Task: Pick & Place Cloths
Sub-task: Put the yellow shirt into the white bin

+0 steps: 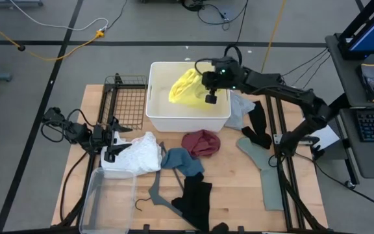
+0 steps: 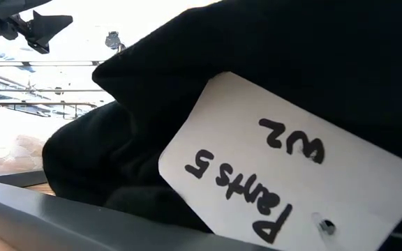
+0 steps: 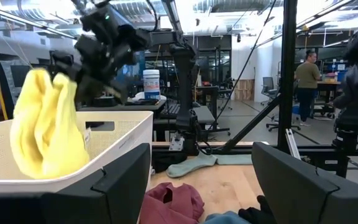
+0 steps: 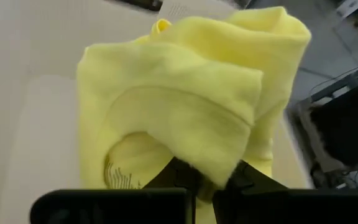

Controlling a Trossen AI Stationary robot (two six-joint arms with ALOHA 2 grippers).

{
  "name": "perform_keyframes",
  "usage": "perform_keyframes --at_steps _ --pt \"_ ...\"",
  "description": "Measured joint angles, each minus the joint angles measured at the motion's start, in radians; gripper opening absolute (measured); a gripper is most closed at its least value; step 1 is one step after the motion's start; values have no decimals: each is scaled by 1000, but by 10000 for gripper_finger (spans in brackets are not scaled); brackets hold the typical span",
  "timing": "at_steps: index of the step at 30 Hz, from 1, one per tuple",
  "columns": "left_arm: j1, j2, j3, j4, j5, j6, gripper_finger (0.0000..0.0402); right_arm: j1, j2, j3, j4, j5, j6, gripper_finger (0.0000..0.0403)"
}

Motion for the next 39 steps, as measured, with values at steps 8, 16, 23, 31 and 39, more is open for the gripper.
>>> perform_keyframes --at_steps 8,16,23,31,39 --pt "0 0 0 7 0 -2 283 0 95 0 -49 -44 -2 10" --pt "0 0 0 30 0 4 283 0 174 1 -49 -54 16 15" --pt "0 0 0 50 0 3 283 1 213 1 -31 -31 24 41" --pt "0 0 0 58 1 -45 283 3 215 0 39 28 65 73" --pt "0 0 0 132 1 -38 283 19 215 0 61 73 73 143"
